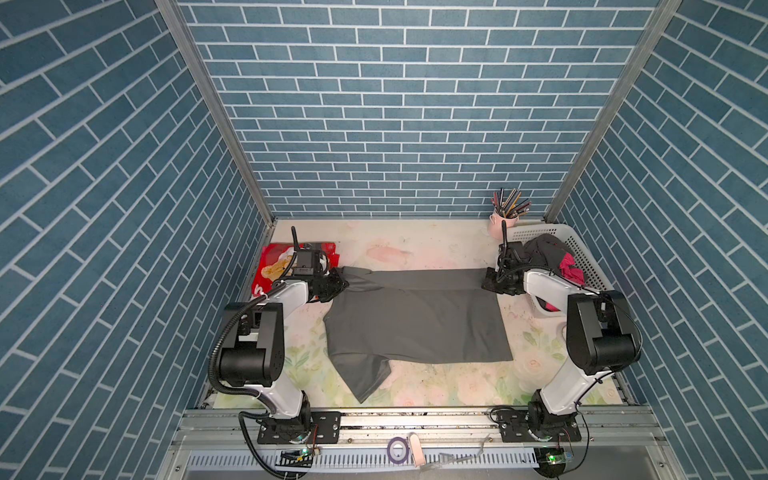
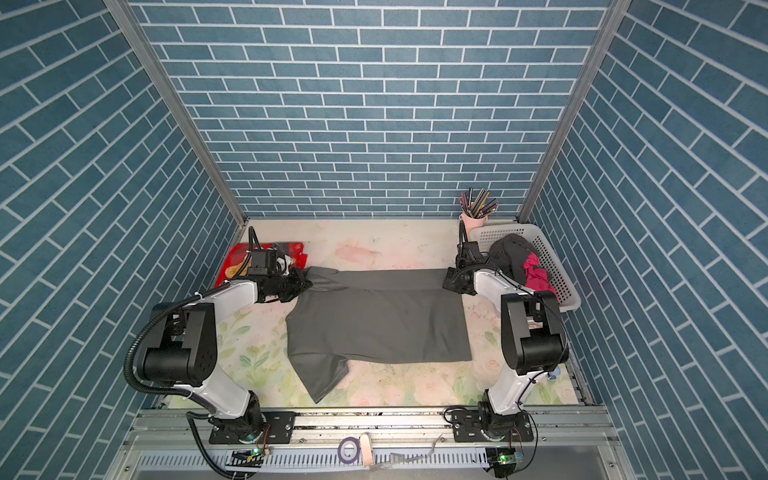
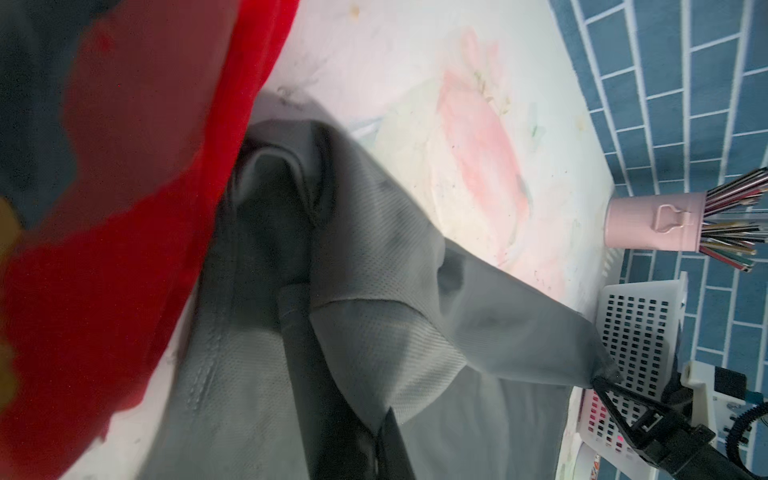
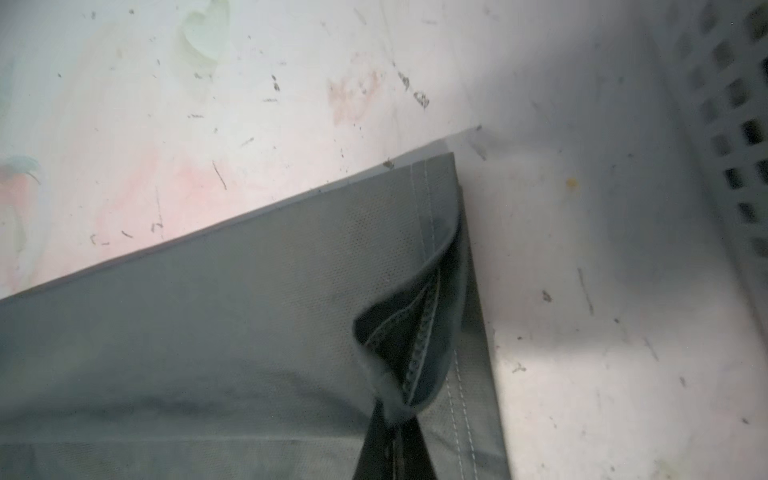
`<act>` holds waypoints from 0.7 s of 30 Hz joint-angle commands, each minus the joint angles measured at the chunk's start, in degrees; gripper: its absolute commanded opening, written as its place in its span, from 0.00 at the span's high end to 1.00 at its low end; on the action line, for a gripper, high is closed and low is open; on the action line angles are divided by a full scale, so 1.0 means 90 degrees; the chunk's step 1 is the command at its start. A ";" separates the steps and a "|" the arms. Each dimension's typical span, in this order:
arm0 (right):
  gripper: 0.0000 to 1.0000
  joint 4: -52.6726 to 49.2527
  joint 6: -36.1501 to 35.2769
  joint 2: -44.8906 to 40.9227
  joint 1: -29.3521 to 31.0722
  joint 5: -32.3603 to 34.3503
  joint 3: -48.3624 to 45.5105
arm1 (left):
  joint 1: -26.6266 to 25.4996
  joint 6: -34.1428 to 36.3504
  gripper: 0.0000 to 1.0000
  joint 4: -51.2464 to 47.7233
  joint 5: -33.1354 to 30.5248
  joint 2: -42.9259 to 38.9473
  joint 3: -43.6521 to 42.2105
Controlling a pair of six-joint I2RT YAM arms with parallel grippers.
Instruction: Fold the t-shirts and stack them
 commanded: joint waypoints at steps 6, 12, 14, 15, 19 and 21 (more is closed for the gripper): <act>1.00 0.0125 -0.0145 -0.0141 -0.0372 0.0058 -0.0555 | 0.0089 0.0074 1.00 -0.0088 0.0017 -0.0319 -0.0323; 1.00 0.0335 -0.0194 0.0069 -0.0396 0.0016 -0.0756 | 0.0078 0.0145 1.00 -0.0095 0.0245 -0.0484 -0.0698; 1.00 0.0399 -0.0191 0.0134 -0.0392 -0.0009 -0.0799 | 0.0083 0.0164 1.00 -0.0041 0.0216 -0.0575 -0.0937; 1.00 0.0425 -0.0194 0.0156 -0.0395 -0.0022 -0.0820 | 0.0078 0.0157 1.00 -0.0007 0.0186 -0.0616 -0.1075; 1.00 0.0479 -0.0169 0.0169 -0.0396 -0.0019 -0.0888 | 0.0078 -0.0018 1.00 0.0323 0.0356 -0.0659 -0.1484; 1.00 0.0471 -0.0174 0.0117 -0.0398 -0.0009 -0.0908 | 0.0078 -0.0133 1.00 0.0507 0.0413 -0.0669 -0.1612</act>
